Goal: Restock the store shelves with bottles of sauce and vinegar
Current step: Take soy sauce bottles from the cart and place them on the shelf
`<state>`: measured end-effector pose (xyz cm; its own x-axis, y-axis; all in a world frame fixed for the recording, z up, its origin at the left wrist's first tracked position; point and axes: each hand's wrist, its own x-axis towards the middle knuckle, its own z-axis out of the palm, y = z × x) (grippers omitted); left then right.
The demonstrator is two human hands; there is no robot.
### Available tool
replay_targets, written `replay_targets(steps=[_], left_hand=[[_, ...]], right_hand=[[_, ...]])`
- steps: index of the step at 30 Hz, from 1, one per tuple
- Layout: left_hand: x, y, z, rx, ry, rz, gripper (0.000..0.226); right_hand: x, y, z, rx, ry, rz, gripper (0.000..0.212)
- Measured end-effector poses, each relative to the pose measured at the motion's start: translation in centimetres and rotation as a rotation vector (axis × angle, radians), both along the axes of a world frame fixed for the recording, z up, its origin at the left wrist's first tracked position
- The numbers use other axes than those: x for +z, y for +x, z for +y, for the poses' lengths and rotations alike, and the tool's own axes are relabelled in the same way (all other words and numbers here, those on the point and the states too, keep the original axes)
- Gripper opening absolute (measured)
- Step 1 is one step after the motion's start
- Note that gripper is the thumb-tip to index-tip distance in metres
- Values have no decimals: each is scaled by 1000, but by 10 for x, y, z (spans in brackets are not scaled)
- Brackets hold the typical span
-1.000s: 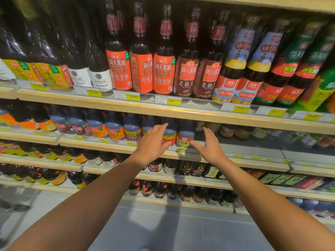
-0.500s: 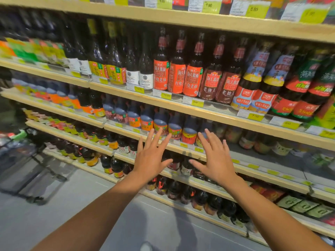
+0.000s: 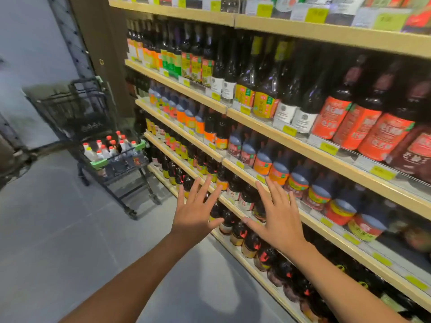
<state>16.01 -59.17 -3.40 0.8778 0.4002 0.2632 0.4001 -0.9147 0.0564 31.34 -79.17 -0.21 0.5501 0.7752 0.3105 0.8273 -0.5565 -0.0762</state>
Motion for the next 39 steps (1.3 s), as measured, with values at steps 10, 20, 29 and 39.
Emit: replay_targets(steps=[10,20,29,39], left_hand=[[-17,-124,193,285,-66,72,96],[-39,-177,343,433,-125,86,91],[-59,-147,482,505,-155,97,90],[-62,-97,637,616,-232,99,92]], right_hand=[[-33,-58,240,162,-30,138,97],[-57,-102,433,256,-21,207,100],[-77,-63,580,326,-39,217,97],[-93,4,757,388,-113,286,98]])
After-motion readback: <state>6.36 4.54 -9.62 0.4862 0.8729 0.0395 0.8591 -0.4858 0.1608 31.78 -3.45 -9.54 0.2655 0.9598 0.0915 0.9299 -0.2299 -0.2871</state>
